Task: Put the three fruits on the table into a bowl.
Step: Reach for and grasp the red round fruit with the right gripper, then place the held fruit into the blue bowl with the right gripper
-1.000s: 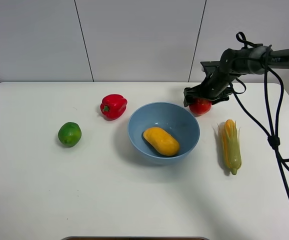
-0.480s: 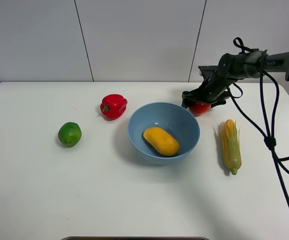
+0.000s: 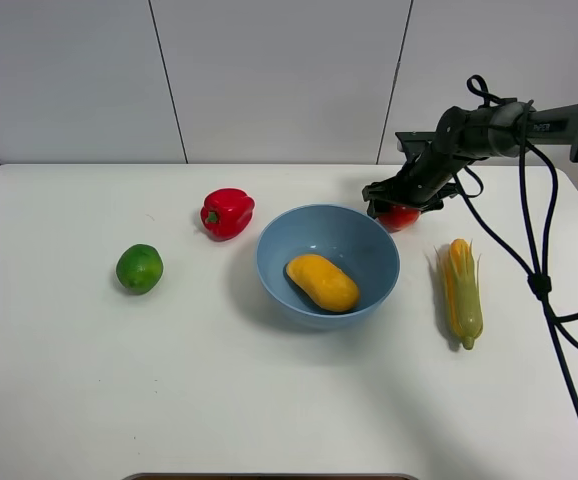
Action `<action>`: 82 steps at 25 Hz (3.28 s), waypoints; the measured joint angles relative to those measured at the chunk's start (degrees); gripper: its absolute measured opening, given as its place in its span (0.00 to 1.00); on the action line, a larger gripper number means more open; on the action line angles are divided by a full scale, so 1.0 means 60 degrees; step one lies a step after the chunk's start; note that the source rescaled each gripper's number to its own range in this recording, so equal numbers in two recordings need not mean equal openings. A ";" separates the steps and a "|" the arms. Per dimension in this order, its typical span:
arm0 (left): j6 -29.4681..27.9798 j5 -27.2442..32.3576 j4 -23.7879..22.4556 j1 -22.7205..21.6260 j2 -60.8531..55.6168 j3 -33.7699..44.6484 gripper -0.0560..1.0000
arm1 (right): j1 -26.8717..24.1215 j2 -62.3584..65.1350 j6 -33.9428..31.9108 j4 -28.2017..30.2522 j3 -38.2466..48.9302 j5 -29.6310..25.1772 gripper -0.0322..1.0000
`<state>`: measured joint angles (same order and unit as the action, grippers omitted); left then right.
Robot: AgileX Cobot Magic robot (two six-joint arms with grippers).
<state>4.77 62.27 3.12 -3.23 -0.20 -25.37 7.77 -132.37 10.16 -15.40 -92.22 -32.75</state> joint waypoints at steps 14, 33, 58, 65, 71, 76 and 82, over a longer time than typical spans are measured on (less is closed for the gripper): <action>0.0000 0.0000 0.0000 0.0000 0.0000 0.0000 1.00 | 0.0000 0.0000 0.0000 -0.0068 0.0000 0.0000 0.38; 0.0000 0.0000 0.0000 0.0000 0.0000 0.0000 1.00 | 0.0000 0.0693 0.0000 -0.0053 0.0000 -0.0517 0.38; 0.0000 0.0000 0.0000 0.0000 0.0000 0.0000 1.00 | 0.2068 0.3611 0.0314 0.0080 0.0008 -0.3911 0.38; 0.0000 0.0000 0.0000 0.0000 0.0000 0.0000 1.00 | 0.2911 0.3618 0.0295 0.0527 0.0008 -0.4777 0.38; 0.0000 0.0000 0.0000 0.0000 0.0000 0.0000 1.00 | 0.3676 0.3618 0.0295 0.0617 0.0008 -0.5122 0.38; 0.0000 0.0000 0.0000 0.0000 0.0000 0.0000 1.00 | 0.3916 0.3618 0.0212 0.0982 0.0008 -0.5216 0.38; 0.0000 0.0000 0.0000 0.0000 0.0000 0.0000 1.00 | 0.3916 0.3618 -0.0477 0.1291 0.0008 -0.5269 0.43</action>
<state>4.77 62.27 3.12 -3.23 -0.20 -25.37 31.27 -110.67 7.29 -7.65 -92.17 -64.37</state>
